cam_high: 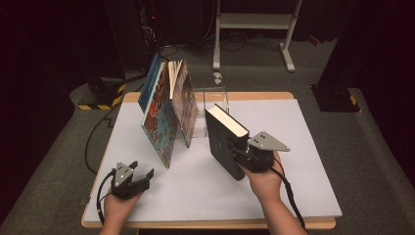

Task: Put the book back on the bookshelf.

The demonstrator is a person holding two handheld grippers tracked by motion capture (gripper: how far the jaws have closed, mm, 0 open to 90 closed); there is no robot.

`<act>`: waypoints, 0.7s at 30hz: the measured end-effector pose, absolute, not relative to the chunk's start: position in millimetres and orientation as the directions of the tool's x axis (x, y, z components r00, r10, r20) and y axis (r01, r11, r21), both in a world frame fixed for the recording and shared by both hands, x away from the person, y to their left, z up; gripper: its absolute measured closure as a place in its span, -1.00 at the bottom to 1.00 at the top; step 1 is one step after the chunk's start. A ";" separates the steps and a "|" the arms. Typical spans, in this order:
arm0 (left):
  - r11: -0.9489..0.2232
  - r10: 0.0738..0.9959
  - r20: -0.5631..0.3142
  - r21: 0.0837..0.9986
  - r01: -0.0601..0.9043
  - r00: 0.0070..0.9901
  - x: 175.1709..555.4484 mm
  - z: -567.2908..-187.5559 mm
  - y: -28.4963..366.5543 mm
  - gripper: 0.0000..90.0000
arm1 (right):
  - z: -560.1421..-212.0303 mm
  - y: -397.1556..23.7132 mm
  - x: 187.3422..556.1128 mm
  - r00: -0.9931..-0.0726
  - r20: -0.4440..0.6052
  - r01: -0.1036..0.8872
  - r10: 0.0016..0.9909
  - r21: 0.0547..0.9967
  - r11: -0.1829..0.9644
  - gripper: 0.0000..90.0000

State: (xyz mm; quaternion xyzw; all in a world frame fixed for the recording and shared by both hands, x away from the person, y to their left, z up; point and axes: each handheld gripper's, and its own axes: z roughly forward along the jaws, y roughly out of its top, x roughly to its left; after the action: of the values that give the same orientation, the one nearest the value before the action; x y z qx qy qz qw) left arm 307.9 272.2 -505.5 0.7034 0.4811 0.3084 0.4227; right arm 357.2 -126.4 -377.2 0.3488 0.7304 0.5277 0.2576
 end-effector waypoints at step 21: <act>-0.124 0.934 -0.030 0.908 0.400 0.357 300.7 -500.2 275.5 -0.38 | -379.8 -82.8 447.4 -0.473 -0.027 0.222 0.881 0.964 0.149 0.20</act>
State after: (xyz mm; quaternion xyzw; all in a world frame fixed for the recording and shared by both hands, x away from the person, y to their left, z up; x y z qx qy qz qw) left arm 300.7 275.5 -500.2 0.6889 0.4840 0.2954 0.4515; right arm 447.4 -82.8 -379.8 0.4012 0.6868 0.5145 0.3202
